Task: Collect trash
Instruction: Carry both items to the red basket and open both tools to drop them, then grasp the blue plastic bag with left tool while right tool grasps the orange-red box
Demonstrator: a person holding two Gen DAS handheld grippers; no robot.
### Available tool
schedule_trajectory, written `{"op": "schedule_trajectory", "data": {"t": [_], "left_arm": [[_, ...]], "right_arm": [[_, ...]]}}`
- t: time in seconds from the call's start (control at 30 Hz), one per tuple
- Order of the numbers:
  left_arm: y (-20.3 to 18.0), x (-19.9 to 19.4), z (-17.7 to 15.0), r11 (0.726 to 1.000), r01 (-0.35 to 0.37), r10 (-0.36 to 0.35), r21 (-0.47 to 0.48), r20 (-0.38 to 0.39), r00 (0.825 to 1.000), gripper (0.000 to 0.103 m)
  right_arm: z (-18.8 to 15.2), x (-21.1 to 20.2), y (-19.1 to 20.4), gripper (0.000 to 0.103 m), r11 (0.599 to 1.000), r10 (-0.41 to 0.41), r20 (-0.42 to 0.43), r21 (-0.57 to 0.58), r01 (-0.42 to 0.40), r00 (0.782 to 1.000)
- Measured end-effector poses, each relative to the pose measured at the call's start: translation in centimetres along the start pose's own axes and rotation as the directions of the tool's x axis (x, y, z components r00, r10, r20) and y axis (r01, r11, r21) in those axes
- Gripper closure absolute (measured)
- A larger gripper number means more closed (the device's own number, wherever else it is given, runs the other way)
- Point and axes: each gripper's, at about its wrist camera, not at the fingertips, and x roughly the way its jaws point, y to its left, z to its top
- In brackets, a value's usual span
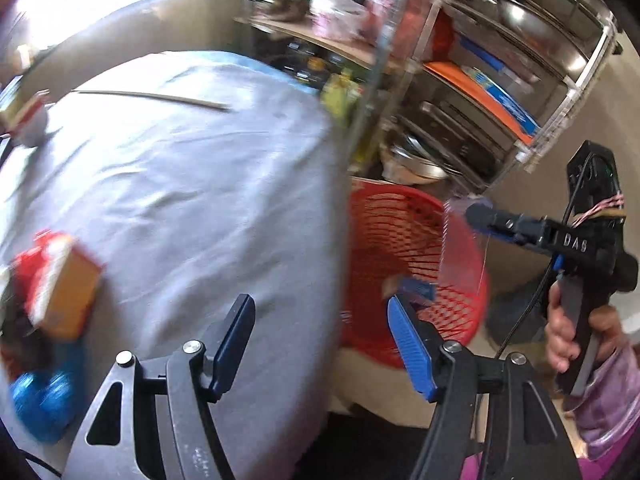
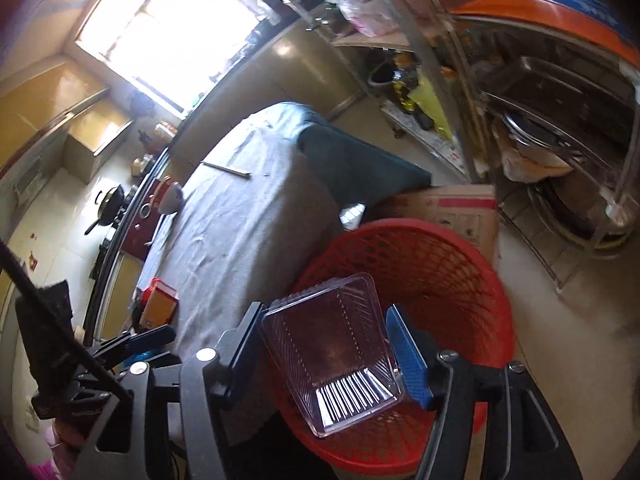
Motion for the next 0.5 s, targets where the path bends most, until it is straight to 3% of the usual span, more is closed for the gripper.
{"op": "schedule_trajectory", "data": {"t": [0.2, 0.5], "left_arm": [[6.7, -4.5, -4.4, 0.979, -0.125, 0.134, -0.162, 0.046, 0.990, 0.031], [17.1, -10.2, -10.7, 0.858, -0.267, 0.330, -0.439, 0.074, 0.941, 0.029]], "right_arm": [[0.8, 1.8, 3.4, 0.037, 0.992, -0.069, -0.006, -0.102, 0.068, 0.998], [0.6, 2.5, 4.8, 0.035, 0.975, -0.161, -0.016, -0.160, 0.156, 0.987]]}}
